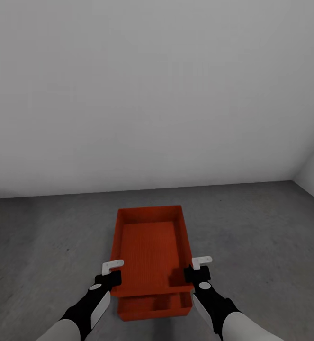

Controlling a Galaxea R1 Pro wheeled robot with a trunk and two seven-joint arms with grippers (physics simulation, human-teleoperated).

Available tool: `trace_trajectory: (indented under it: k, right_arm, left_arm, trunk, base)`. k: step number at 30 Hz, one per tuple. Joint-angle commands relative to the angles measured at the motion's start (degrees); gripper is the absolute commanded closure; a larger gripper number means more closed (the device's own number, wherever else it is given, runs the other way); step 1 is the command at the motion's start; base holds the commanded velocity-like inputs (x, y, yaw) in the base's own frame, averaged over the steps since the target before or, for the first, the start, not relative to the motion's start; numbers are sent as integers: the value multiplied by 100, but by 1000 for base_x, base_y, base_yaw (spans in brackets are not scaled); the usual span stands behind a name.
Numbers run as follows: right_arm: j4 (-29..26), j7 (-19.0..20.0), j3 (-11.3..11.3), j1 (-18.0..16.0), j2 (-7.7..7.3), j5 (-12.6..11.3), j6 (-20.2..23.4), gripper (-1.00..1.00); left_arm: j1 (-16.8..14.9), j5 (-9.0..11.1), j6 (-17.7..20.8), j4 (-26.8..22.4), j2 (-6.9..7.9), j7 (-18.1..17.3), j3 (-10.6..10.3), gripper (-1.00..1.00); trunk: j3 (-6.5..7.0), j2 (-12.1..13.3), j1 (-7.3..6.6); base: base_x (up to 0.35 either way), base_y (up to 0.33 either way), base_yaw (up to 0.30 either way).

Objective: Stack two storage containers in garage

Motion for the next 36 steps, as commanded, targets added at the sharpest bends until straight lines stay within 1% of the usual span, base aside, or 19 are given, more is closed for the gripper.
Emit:
trace_trajectory:
  k: [1,8,16,36]
  right_arm:
    - [401,-76,36,-4,-7,-50,-31,100]
    - [401,-76,39,-4,-7,-41,-23,100]
    - [401,-76,39,-4,-7,-37,-22,100]
    - [401,-76,43,-4,-5,-24,-14,100]
  left_arm:
    - [-6,-63,21,-28,10,104,34,100]
    - [-6,-65,33,10,9,105,36,100]
    - [-6,-38,28,39,5,104,43,100]
    - [-6,-34,-8,44,6,104,41,100]
  trunk:
    - [-4,-2,-1]
    - [-4,-2,-1]
    - [-4,-2,-1]
    - [-4,-2,-1]
  base:
    - [0,0,0]
    - [-6,0,0]
    - [-138,0,0]
    - [-3,0,0]
